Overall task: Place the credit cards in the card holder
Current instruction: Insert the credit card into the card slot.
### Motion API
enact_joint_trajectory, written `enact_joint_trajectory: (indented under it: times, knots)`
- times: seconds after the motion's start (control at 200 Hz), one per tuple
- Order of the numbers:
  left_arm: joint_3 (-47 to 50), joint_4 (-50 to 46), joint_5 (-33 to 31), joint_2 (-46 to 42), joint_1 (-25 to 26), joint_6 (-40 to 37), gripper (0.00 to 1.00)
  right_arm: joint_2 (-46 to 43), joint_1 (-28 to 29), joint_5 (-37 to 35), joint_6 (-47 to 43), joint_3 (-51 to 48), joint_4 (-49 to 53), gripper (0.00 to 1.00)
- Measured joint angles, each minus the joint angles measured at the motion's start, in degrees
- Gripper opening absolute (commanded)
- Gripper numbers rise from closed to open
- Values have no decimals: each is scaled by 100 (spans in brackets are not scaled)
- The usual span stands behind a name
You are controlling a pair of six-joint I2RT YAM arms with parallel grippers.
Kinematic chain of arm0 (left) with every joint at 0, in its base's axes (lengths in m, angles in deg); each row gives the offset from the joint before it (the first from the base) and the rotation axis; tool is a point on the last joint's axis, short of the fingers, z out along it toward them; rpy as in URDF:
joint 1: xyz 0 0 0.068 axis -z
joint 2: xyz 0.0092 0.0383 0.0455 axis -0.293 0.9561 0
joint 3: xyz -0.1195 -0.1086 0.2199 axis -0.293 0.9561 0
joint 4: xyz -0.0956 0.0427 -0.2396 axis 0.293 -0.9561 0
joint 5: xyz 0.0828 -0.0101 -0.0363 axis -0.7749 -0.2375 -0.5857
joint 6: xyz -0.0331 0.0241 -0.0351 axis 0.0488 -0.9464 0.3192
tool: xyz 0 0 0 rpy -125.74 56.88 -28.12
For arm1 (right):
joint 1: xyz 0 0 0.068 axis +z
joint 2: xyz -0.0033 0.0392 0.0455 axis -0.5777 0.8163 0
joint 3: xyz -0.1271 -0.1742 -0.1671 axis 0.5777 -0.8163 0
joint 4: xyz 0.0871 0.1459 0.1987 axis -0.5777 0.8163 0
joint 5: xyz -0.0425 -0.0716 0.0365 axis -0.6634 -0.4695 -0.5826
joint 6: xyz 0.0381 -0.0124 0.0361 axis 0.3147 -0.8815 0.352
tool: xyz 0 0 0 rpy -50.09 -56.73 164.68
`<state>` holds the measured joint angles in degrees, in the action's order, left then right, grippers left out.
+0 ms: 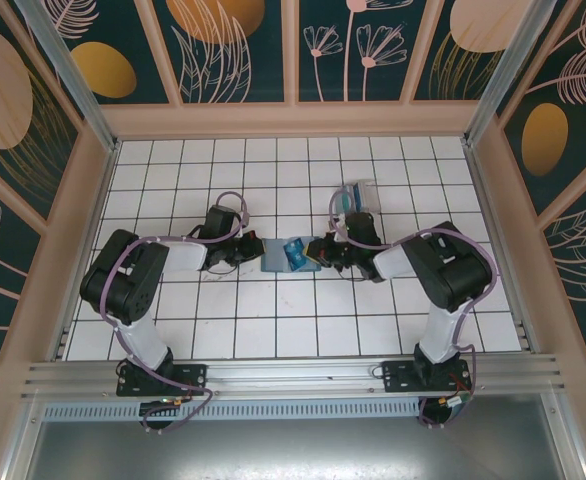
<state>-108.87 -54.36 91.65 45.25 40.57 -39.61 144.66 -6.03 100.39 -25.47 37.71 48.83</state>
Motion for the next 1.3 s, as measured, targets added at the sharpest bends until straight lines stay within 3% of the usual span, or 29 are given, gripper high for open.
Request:
enact_joint_trajectory:
  times: [0.25,0.811,1.106,1.171,1.296]
  knots:
    - [33,131,44,44,-9,22,3,50,496,-533,363,-96,-389,0]
    - [109,238,68,42,-17,149,2,50,723,-1552,682,-348,-1019,0]
    - [170,328,57,42,-17,260,0,63,901,-1705,1115,-348,-1139,1]
    - [173,330,37,42,-17,332,0,63,901,-1674,1217,-348,-1134,4]
    - [184,330,13,28,-17,439,0,61,901,-1624,1239,-345,-988,22]
